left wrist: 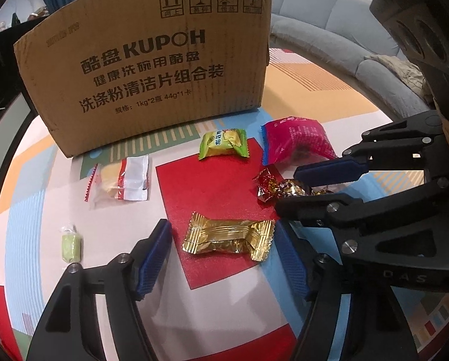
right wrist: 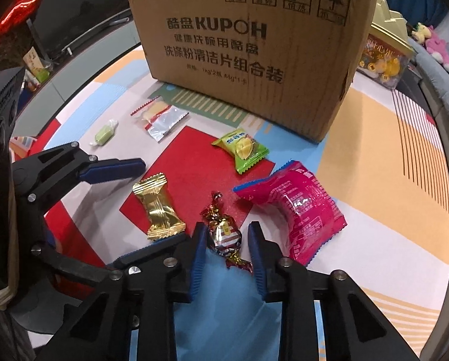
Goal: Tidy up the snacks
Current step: 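Grasp gold wrapped candy with left tool while right tool grasps twisted foil candy, then lift both candies and carry them over the cardboard box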
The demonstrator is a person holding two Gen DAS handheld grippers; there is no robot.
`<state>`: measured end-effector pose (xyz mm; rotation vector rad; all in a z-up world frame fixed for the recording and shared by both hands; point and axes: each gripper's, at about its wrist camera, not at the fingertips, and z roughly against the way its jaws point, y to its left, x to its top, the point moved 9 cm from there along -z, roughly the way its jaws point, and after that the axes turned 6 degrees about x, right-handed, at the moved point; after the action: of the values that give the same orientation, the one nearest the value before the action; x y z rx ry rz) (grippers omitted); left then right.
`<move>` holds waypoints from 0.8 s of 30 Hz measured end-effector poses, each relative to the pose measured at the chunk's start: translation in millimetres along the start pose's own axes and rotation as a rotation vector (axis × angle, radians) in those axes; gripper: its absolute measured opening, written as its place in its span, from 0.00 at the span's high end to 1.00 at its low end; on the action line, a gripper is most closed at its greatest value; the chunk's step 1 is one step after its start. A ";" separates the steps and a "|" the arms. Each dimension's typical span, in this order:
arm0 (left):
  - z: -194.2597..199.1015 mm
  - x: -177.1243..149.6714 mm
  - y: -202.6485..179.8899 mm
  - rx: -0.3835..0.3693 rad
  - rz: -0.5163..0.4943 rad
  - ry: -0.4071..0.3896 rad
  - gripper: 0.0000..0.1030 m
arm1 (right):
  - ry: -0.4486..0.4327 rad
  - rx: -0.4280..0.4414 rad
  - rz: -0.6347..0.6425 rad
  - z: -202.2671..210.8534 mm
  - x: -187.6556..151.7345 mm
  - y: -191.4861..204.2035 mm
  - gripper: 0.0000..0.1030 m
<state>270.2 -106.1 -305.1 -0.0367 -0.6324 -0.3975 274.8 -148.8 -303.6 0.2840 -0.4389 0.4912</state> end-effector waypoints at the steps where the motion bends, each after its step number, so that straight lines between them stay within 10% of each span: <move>1: 0.1 0.5 -0.9 -0.003 -0.003 -0.001 0.36 | -0.001 -0.002 0.002 0.1 -0.2 0.0 0.74; 9: 3.8 1.5 -10.9 -0.028 -0.037 -0.013 0.58 | -0.010 0.005 -0.018 1.3 -0.7 -0.9 0.77; 24: 17.3 7.2 -2.6 0.003 -0.030 -0.033 0.65 | -0.048 -0.018 -0.040 21.3 2.8 3.6 0.77</move>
<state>264.7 -108.3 -287.2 -0.0306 -0.6665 -0.4252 268.1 -152.4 -283.2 0.2871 -0.4836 0.4421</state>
